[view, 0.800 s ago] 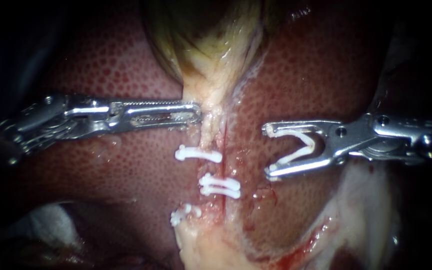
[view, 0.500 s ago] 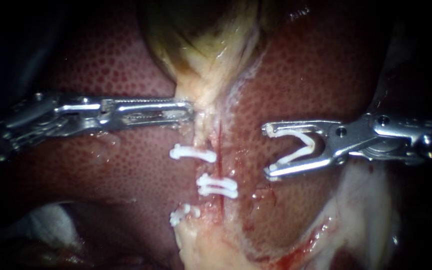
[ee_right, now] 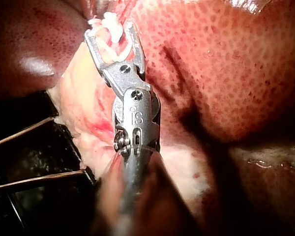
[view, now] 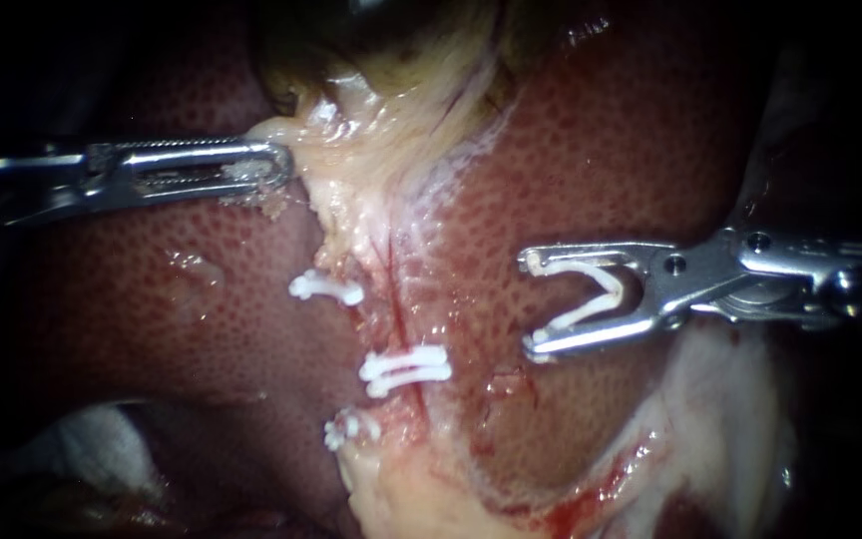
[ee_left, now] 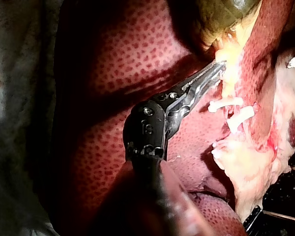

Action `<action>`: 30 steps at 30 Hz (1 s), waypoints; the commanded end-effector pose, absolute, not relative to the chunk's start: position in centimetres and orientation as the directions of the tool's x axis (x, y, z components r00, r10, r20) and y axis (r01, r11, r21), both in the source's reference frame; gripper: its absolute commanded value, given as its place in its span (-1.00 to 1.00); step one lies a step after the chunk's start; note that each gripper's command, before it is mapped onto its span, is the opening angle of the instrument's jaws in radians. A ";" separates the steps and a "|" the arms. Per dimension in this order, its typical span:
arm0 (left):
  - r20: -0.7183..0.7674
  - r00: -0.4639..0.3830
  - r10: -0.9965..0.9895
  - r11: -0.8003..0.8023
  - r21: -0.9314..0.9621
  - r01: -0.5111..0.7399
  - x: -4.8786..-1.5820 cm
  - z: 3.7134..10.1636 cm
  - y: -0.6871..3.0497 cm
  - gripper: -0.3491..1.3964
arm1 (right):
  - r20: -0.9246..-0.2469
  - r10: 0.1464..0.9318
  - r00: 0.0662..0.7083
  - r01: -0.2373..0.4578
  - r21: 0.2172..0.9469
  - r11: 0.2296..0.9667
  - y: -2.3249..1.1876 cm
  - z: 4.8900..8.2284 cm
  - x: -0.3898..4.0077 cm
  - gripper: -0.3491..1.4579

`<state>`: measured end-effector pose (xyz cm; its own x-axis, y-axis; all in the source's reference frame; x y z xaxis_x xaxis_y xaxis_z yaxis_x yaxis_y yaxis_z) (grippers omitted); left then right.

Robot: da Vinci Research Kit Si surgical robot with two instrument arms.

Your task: Clipping third clip right tube

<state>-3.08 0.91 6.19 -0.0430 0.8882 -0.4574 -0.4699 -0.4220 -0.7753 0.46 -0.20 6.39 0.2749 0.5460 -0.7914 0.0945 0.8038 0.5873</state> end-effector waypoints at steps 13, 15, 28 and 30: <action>-0.458 -0.041 0.888 -0.422 -0.774 -0.472 -3.08 6.18 0.91 -1.00 | -0.724 0.594 0.352 0.075 0.654 0.753 -0.52 7.15 1.06 -0.06; -0.458 -0.041 0.888 -0.421 -0.774 -0.472 -3.09 6.17 0.91 -1.00 | -0.714 0.600 0.361 0.070 0.662 0.746 -0.56 7.28 1.17 -0.06; -0.459 -0.040 0.888 -0.420 -0.773 -0.475 -3.11 6.13 0.88 -1.00 | -0.673 0.640 0.370 0.051 0.703 0.709 -0.60 7.79 1.61 -0.06; -0.459 -0.039 0.888 -0.420 -0.773 -0.476 -3.11 6.13 0.88 -1.00 | -0.662 0.652 0.370 0.057 0.717 0.695 -0.62 7.78 1.65 -0.06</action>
<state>-3.11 0.88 6.13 -0.0392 0.8878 -0.4586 -0.4752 -0.4203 -0.7730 1.66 -0.61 7.78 0.3645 0.6582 -0.6588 0.0663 0.6873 0.7233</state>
